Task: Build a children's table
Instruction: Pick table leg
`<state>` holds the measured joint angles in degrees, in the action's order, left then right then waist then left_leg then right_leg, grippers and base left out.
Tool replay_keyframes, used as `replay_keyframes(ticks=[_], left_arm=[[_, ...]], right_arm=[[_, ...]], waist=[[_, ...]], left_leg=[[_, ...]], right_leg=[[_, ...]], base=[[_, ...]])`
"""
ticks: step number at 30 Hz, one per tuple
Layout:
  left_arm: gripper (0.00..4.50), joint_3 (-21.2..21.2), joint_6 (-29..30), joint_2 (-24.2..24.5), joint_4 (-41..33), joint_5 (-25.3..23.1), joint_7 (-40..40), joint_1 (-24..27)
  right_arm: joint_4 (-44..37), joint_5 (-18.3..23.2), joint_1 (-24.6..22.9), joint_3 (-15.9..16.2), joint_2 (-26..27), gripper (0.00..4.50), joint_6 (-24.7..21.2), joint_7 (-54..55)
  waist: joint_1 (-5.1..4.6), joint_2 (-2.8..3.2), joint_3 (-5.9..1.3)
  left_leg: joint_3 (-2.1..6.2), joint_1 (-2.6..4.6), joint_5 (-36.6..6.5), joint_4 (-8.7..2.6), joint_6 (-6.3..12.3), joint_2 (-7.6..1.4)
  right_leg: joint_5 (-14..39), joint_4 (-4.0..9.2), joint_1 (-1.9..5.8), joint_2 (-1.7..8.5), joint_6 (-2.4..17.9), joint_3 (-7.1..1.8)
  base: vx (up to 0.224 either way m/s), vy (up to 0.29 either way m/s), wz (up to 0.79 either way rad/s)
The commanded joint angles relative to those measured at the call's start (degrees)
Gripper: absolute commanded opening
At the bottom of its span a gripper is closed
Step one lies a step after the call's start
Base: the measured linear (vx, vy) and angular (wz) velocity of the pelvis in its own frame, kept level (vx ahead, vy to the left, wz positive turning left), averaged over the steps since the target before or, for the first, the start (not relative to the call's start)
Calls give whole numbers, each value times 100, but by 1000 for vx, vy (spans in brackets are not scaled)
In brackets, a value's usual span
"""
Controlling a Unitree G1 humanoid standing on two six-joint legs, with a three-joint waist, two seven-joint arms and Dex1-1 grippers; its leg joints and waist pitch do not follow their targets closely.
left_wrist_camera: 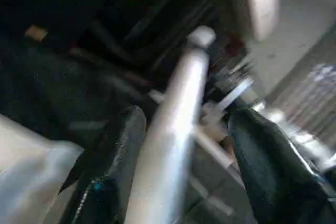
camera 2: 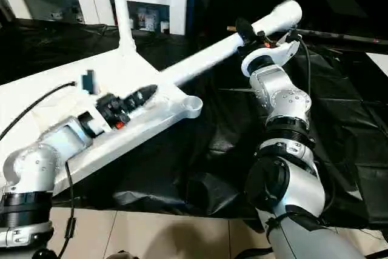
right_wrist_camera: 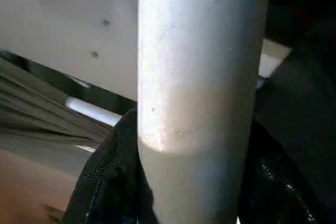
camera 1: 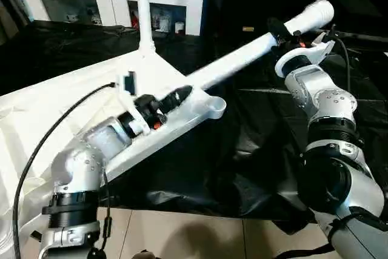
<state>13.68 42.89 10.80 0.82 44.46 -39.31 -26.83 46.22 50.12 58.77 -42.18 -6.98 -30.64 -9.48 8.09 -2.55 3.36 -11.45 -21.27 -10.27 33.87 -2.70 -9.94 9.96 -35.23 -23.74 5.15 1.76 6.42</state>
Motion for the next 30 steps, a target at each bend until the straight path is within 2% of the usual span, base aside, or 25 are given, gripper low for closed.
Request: replay_keyframes(ticks=[1,2,6,10,12,15,18,24,30], left_arm=[[321,-124,22,75,-304,86,-284,2],[328,-164,11,100,-332,57,-324,25],[331,-339,-100,197,-322,-134,-311,59],[331,-566,-114,333,-287,-298,-368,92],[331,-749,-192,403,-250,-520,-382,116],[331,-976,-473,477,-13,-922,-321,79],[331,-1042,-648,502,136,-1098,-292,24],[331,-1177,-918,620,442,-1302,-512,-1],[331,-1262,-1142,688,594,-1441,-672,6]], right_arm=[[2,-24,-10,49,-69,178,46,64],[5,-23,-9,50,-68,178,47,63],[43,-3,-8,65,-63,178,74,71],[59,4,8,69,-34,178,87,79],[64,12,25,56,-18,178,69,77],[79,24,63,58,2,178,50,67],[96,25,74,60,0,178,49,64],[133,41,86,57,-8,178,8,64],[157,44,90,61,-7,178,-3,61]], waist=[[-7,13,-448],[-8,-3,-449],[-8,1,-439],[-10,4,-446],[-12,9,-447],[-8,8,-446],[-5,10,-453],[-11,16,-455],[-8,7,-458]], left_leg=[[137,72,-679,-345,-77,-297],[133,72,-686,-343,-66,-292],[138,75,-757,-352,-76,-298],[141,83,-724,-355,-101,-302],[141,78,-681,-353,-92,-300],[141,75,-685,-356,-79,-295],[147,76,-672,-356,-119,-303],[138,82,-630,-349,-71,-300],[140,83,-653,-353,-97,-309]], right_leg=[[806,321,365,403,846,-359],[799,321,368,400,837,-361],[976,345,367,401,734,-366],[937,331,359,394,676,-366],[837,318,359,389,708,-367],[909,339,365,395,649,-369],[878,327,367,406,678,-367],[724,313,359,403,808,-367],[785,309,361,415,817,-368]], base=[[0,0,0],[0,0,0],[0,0,0],[0,0,0],[0,0,0],[0,0,0],[0,0,0],[0,0,0],[0,0,0]])
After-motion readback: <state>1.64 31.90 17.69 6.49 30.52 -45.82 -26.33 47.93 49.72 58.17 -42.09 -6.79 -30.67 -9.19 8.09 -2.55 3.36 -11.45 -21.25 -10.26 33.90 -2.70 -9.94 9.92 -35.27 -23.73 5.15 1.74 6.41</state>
